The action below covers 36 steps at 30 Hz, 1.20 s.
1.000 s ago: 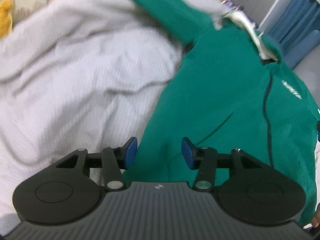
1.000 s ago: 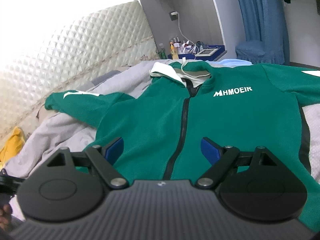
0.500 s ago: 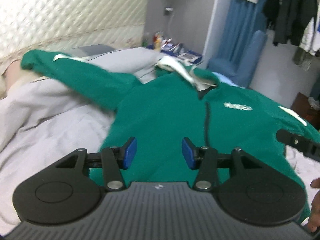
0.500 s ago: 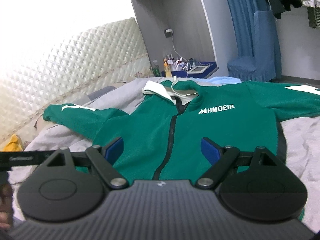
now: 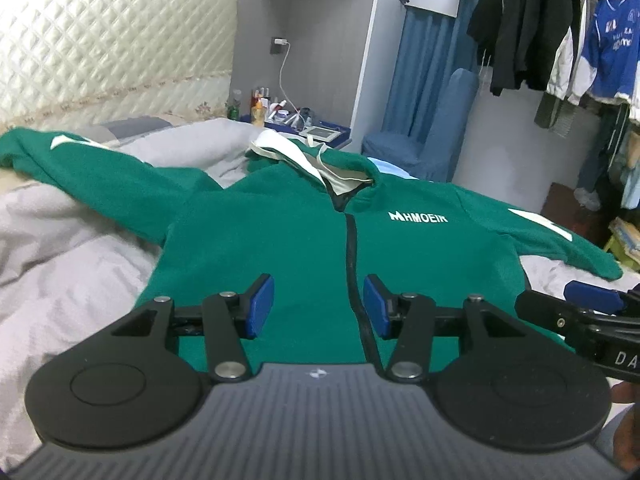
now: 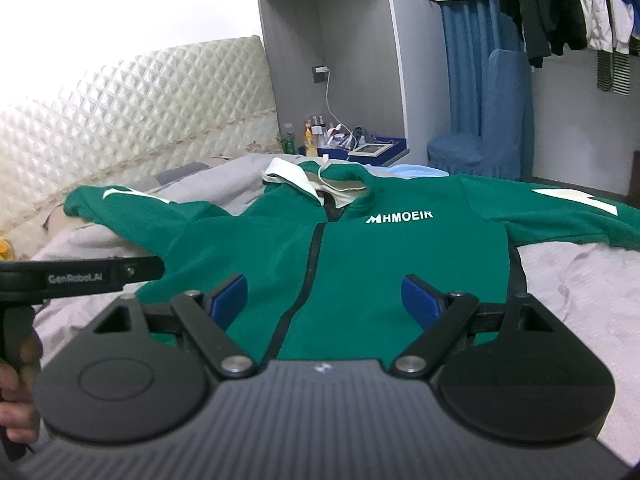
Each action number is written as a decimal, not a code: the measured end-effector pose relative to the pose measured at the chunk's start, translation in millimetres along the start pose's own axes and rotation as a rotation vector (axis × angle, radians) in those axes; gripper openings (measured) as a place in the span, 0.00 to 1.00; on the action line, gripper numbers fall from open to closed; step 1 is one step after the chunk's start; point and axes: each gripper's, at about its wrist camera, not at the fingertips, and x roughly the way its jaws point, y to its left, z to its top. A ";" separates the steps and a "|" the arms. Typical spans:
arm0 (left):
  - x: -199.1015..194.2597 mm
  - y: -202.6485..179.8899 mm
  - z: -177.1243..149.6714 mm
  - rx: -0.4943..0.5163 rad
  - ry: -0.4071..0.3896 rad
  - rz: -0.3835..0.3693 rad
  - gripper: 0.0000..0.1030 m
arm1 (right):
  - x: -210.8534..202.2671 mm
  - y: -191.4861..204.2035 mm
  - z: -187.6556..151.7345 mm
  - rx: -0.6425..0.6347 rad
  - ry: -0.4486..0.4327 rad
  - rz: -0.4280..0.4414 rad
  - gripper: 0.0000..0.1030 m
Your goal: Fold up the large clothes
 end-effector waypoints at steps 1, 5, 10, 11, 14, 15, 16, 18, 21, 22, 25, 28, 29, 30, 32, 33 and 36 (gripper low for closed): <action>0.7 3.5 -1.8 -0.001 -0.001 0.000 0.55 | 0.2 0.6 -0.5 0.001 0.004 -0.004 0.83; 4.4 10.5 -10.8 0.005 0.005 -0.023 0.60 | 3.2 5.5 -0.4 -0.018 0.019 -0.015 0.83; 4.5 11.0 -20.1 0.010 0.015 -0.053 0.64 | 9.0 8.7 2.0 -0.034 0.049 -0.040 0.83; 3.5 11.6 -20.5 0.012 0.013 -0.054 0.66 | 8.6 8.8 3.6 -0.034 0.045 -0.052 0.83; -1.8 15.0 -22.6 0.010 -0.012 -0.051 0.82 | 6.7 6.0 6.1 -0.013 0.045 -0.071 0.83; -3.6 16.6 -23.3 0.008 -0.021 -0.053 0.84 | 7.3 5.6 5.7 -0.008 0.054 -0.072 0.83; -5.3 18.0 -24.5 0.008 -0.028 -0.059 0.87 | 8.3 5.5 5.5 -0.005 0.064 -0.074 0.83; -6.5 20.7 -25.8 0.009 -0.038 -0.055 0.92 | 9.5 5.6 5.2 -0.004 0.074 -0.093 0.90; -9.1 23.1 -26.6 0.001 -0.041 -0.044 0.93 | 6.5 0.6 9.4 0.035 0.053 -0.119 1.00; -9.2 24.2 -26.9 -0.004 -0.041 -0.048 0.93 | 5.5 -3.2 12.6 0.058 0.048 -0.119 1.00; -8.8 26.6 -28.3 -0.012 -0.042 -0.051 0.93 | 4.3 -16.3 24.2 0.115 0.042 -0.112 1.00; -5.8 29.2 -30.8 -0.020 -0.032 -0.049 0.93 | 1.3 -50.2 41.4 0.265 0.033 -0.063 1.00; -4.6 29.9 -31.5 -0.020 -0.028 -0.047 0.93 | -0.2 -66.3 47.7 0.331 0.027 -0.050 1.00; -2.8 30.7 -32.2 -0.021 -0.024 -0.045 0.93 | -1.9 -83.7 53.6 0.390 0.017 -0.036 1.00; -0.2 31.7 -33.4 -0.027 -0.018 -0.036 0.93 | -4.1 -113.6 62.2 0.462 -0.004 -0.040 1.00; 1.3 32.1 -33.8 -0.029 -0.016 -0.034 0.93 | -4.2 -128.9 65.7 0.476 -0.020 -0.061 1.00; 6.4 32.1 -35.8 -0.028 -0.003 -0.026 0.93 | 5.6 -173.9 65.4 0.528 -0.020 -0.109 1.00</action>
